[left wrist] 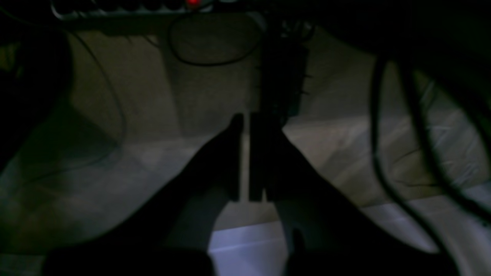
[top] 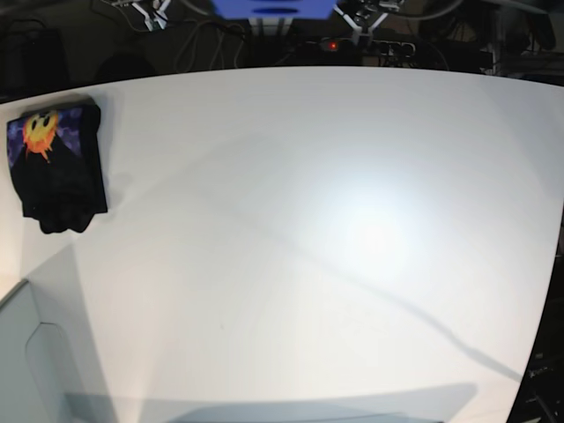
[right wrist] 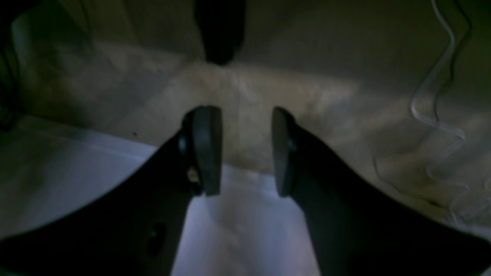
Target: Fold the T-shirt properly
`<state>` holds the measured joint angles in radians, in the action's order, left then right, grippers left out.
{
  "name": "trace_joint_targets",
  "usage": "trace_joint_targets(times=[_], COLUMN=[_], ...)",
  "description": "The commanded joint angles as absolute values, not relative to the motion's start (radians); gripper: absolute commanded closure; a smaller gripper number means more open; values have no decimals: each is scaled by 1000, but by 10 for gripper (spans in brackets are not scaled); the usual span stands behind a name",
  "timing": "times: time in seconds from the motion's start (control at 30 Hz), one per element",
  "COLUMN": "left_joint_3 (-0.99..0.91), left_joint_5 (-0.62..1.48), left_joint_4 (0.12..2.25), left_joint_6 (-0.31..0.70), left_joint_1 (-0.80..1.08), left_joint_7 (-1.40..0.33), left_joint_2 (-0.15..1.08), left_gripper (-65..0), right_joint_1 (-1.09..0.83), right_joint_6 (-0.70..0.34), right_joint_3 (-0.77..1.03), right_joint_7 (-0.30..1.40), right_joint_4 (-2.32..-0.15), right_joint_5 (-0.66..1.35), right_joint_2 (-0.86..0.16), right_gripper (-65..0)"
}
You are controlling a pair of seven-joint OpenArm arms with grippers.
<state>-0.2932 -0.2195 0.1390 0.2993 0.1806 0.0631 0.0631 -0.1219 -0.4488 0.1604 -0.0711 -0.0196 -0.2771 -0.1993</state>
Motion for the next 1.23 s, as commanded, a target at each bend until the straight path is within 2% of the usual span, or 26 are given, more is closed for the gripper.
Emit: trace_joint_targets(times=[0.0, 0.2, 0.33, 0.43, 0.53, 0.6, 0.67, 0.73, 1.2], left_joint_3=[-297, -297, -300, -305, -378, -423, -437, -438, -432], left_joint_5=[-213, -214, -213, -211, -211, -217, -216, -214, -223], left_joint_4=[142, 150, 142, 140, 140, 147, 150, 145, 150], left_joint_6=[305, 305, 305, 300, 196, 90, 41, 41, 39], left_joint_1=[174, 166, 120, 99, 88, 82, 73, 68, 71], left_joint_7=[67, 70, 64, 62, 18, -13, -2, 10, 8], left_joint_2=[70, 71, 68, 51, 45, 27, 21, 10, 1], left_gripper=[-31, -31, -31, -31, -31, -31, -31, -31, -31], right_joint_1=[-119, -79, -48, -39, -28, -24, -25, -25, -25], right_joint_6=[-452, -452, -452, -452, -444, -371, -282, -242, -239], right_joint_3=[160, 159, 163, 166, 170, 185, 188, 193, 197], right_joint_7=[-68, -76, -68, -68, -70, -68, -74, -76, -79], right_joint_4=[-19, -19, -19, -19, -19, -18, -18, -18, -19], right_joint_5=[-280, -280, -280, -280, -277, -277, -277, -277, -277], right_joint_2=[-217, -186, -170, -170, -170, -160, -148, -139, -87], right_gripper=[-168, -73, -47, -48, -48, -48, -48, -48, -48])
